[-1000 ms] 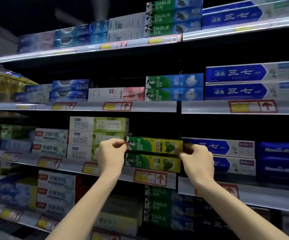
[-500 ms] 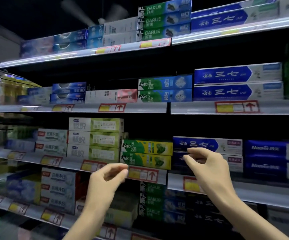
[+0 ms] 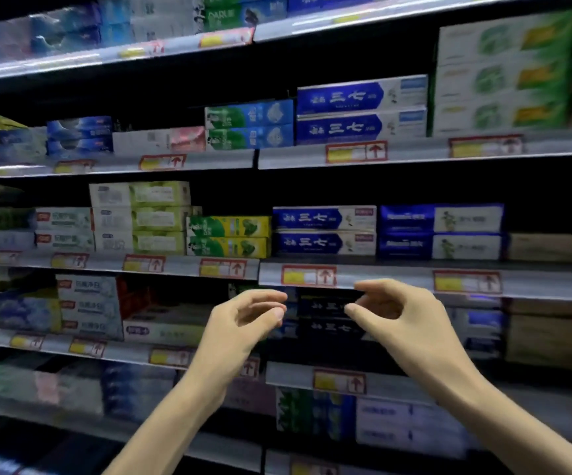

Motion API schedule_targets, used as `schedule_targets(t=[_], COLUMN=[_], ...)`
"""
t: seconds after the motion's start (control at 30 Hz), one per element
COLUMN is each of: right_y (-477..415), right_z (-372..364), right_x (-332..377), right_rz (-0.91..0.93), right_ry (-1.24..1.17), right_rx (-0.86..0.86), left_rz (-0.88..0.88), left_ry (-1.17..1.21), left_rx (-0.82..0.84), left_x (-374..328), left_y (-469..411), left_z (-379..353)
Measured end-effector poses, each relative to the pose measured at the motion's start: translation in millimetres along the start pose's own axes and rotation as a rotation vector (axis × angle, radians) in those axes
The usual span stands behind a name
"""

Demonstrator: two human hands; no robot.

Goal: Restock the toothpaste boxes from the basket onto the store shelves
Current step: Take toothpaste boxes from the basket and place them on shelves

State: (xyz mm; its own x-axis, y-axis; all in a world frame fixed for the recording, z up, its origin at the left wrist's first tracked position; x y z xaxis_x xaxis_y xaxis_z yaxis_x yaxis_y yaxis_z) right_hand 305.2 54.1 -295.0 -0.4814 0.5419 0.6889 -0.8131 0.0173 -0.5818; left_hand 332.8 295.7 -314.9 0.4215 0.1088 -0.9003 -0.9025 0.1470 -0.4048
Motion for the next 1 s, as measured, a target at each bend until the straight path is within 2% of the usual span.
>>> schedule_targets(t=[0.33, 0.7, 1.0], right_y=[96, 182, 249], right_z=[37, 7, -55], right_x=[-53, -133, -194], right_rz=[-0.083, -0.246, -0.349], right_ry=[0.08, 0.112, 0.24], right_rx=[0.042, 0.12, 0.454], left_rz=[0.002, 0.128, 0.302], left_ry=[-0.066, -0.087, -0.173], left_rx=[0.114, 0.202, 0.301], left_x=[36, 137, 225], left_y=[53, 111, 147], left_z=[-79, -121, -143])
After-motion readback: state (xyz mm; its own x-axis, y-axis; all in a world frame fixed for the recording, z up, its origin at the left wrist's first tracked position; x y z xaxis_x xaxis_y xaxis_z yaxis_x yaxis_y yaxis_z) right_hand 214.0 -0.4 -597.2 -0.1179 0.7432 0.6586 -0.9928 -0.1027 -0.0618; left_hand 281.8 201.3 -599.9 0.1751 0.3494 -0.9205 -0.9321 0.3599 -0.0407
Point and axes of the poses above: each hand's wrist, its own y-axis away from the middle knuckle, its own z-axis out of the back of the hand, x = y × z, the point moved 3 cm from there along -y, towards the middle knuckle, and after that the axes turned 5 degrees about x, right-handed, at the moved point
